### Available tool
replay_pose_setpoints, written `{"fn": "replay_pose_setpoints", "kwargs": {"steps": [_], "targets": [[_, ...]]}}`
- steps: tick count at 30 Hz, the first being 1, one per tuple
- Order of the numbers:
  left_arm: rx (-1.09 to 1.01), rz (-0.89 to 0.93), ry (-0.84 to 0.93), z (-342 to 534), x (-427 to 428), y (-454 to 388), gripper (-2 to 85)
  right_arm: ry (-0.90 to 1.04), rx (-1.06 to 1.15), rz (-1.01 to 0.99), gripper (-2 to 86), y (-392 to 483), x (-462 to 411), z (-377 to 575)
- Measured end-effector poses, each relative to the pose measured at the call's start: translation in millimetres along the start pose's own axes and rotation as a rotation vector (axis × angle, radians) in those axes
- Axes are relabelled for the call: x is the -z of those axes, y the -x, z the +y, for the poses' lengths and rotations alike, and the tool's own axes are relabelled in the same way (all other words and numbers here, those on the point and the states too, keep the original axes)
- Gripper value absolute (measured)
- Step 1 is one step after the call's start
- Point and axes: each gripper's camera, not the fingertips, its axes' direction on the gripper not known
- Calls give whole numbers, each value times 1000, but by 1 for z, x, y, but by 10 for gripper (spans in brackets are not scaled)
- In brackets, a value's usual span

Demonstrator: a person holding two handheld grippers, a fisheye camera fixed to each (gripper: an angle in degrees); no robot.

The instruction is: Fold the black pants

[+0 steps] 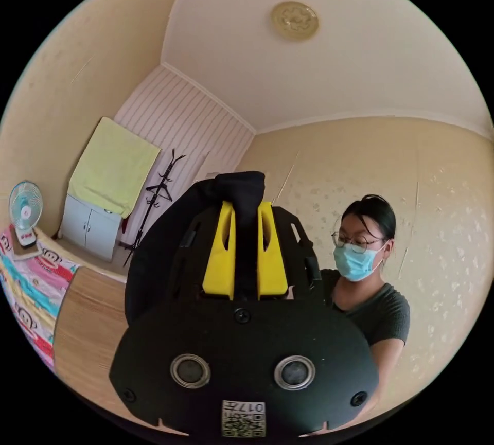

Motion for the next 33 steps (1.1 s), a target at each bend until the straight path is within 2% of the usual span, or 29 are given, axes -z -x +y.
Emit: {"fn": "replay_pose_setpoints", "kwargs": {"steps": [4,6,8,11,13,17,21,23,28,30,31,33], "targets": [[270,-219,53,99,126,33,69,228,-86,-213,74,41,-114,36],[444,-369,54,159,188,44,79,459,-38,-409,78,79,-202,73],[794,-685,3,255,273,46,102,664,14,-608,64,100,-255,103],[1099,-1016,-87,365,341,13,98,816,-141,-912,32,80,-297,137],[1207,-1033,-124,418,353,1,97,873,-262,-1003,20,52,-313,152],[1408,-990,-89,500,338,16,102,977,-615,-922,9,-31,-330,203],[1408,-840,-44,521,313,66,105,976,-917,-834,5,-97,-307,237],[1365,-810,13,512,301,102,94,978,-986,-767,4,-114,-291,239],[1312,-959,131,486,300,155,40,940,-1129,-682,3,-143,-244,227],[1359,-999,285,492,301,174,7,965,-1170,-588,4,-155,-220,223],[1413,-1014,447,505,299,184,-1,983,-1179,-561,4,-157,-215,223],[1318,-973,448,506,303,177,-6,1047,-1232,-510,3,-167,-203,225]]}}
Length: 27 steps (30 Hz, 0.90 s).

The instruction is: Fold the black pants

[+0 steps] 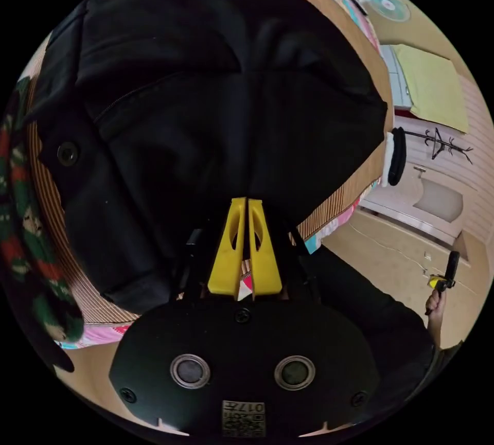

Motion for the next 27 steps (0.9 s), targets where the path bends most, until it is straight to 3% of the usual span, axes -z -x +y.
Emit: {"fn": "replay_pose_setpoints", "kwargs": {"steps": [3,6,11,15,21,24,27], "targets": [[-59,-29,33,18,19,11,-9,24,-43,-30,3,-5,15,-6],[-106,-176,68,41,44,20,-10,33,-75,17,4,-9,31,-33],[199,-253,61,61,102,72,-10,55,-55,178,4,-8,54,-122],[290,-204,35,59,134,82,-10,89,-11,468,3,-1,65,-221],[173,-85,-6,52,173,58,-8,33,2,795,3,3,79,-321],[111,-35,7,34,179,44,0,62,12,991,3,-15,66,-334],[58,48,3,-2,182,26,45,108,-48,1030,3,-40,57,-308]]}}
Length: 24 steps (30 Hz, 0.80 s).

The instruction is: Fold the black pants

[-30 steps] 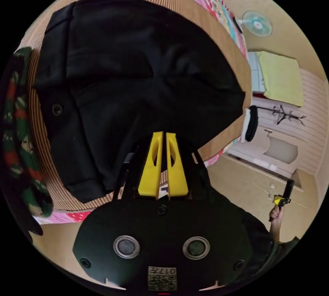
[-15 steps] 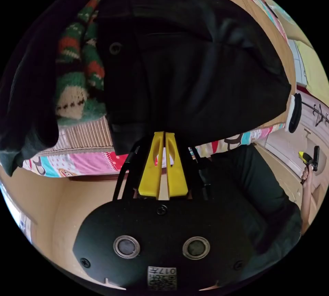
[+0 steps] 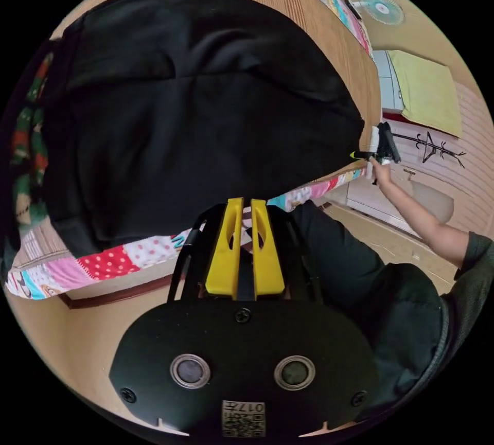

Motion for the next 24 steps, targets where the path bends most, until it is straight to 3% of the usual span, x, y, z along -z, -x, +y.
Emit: {"fn": "replay_pose_setpoints", "kwargs": {"steps": [4,7,10,12,15,17,20,22,24], "targets": [[-19,234,-55,-71,0,-30,90,134,-48,12,5,-13,-26,43],[120,434,-93,-121,-10,-32,122,185,-139,-142,9,-42,-31,74],[348,566,-156,-156,-16,-18,140,-50,-301,-496,21,-87,10,105],[500,668,-192,-167,-20,-4,141,-223,-350,-878,50,-119,31,115],[759,844,-199,-172,-36,21,106,-272,-394,-1284,139,-146,22,92],[870,963,-217,-170,-44,37,55,-227,-438,-1438,156,-155,4,66],[801,976,-218,-177,-34,42,33,-90,-527,-1486,91,-173,-26,23],[665,968,-238,-183,-16,37,28,-234,-470,-1580,36,-190,-15,12],[507,960,-269,-188,7,31,26,-422,-271,-1724,21,-206,28,3]]}}
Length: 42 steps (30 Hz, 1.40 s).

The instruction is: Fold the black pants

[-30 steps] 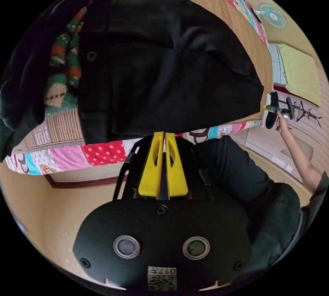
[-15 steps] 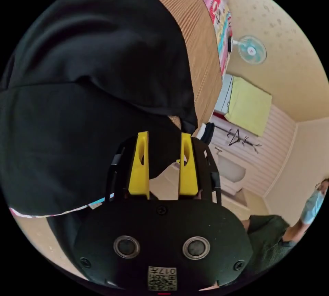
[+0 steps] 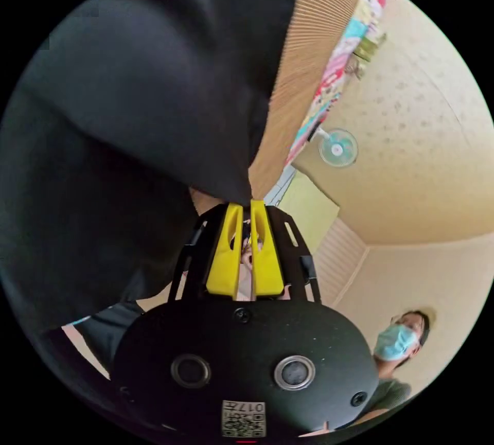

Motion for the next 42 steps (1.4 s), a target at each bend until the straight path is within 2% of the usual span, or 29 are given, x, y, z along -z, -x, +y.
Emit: {"fn": "replay_pose_setpoints", "kwargs": {"steps": [3,6,7,9,12,13,15,18,20,21,22,25,29,33,36,39,42], "targets": [[-218,-24,73,0,14,-33,32,134,377,22,12,79,0,8],[-319,-113,170,3,16,-46,57,175,587,140,7,113,19,28],[-327,-180,200,6,14,-44,63,162,582,178,7,110,26,29],[-305,-252,223,14,14,-32,65,39,419,335,4,71,60,21],[-177,-284,247,31,27,7,70,-215,120,367,3,-7,129,18],[-119,-307,219,39,42,23,75,-246,64,364,3,-20,142,21],[-35,-361,124,54,75,43,81,-334,-102,319,3,-58,182,44],[83,-458,-141,87,145,66,95,-354,-84,244,4,-75,210,79],[181,-497,-408,122,201,77,108,-332,-98,256,5,-86,222,101],[204,-487,-467,130,212,80,111,-328,-128,274,6,-96,229,117],[252,-444,-556,144,229,88,119,-332,-148,279,7,-102,233,125],[346,-276,-664,164,249,120,128,-397,-249,248,13,-132,252,168],[366,-115,-817,174,254,151,135,-542,-398,80,54,-177,262,216],[307,-194,-799,160,258,156,129,-681,-534,-140,97,-214,251,242],[292,-250,-707,148,262,165,103,-718,-543,-250,108,-224,236,238],[263,-267,-576,143,267,176,53,-700,-526,-308,116,-227,221,221],[157,-211,-401,144,275,183,47,-702,-501,-341,118,-226,211,207]]}}
